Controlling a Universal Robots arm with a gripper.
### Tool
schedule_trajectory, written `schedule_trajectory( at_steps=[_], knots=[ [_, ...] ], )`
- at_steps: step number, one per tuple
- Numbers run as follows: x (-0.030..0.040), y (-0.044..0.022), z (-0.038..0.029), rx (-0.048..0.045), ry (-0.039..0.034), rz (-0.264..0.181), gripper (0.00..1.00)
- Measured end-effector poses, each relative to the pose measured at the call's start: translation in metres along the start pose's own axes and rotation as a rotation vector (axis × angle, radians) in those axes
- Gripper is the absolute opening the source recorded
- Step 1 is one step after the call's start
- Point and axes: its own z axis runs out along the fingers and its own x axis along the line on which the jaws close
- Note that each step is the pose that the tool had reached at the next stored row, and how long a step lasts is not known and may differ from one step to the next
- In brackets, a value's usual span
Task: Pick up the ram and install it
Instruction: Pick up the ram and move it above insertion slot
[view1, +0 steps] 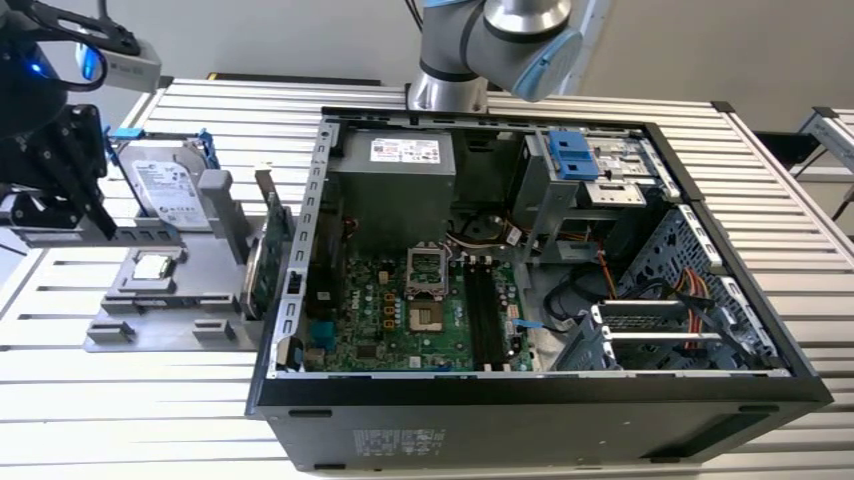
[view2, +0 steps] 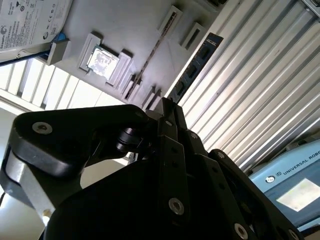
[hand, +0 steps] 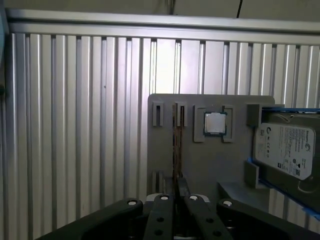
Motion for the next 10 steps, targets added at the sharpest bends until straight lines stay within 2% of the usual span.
schedule_trajectory(
  at_steps=[10],
  knots=[
    [-0.0002,-0.0001,-0.007,0.0012,-0.0001,0.0,0.0]
  ],
)
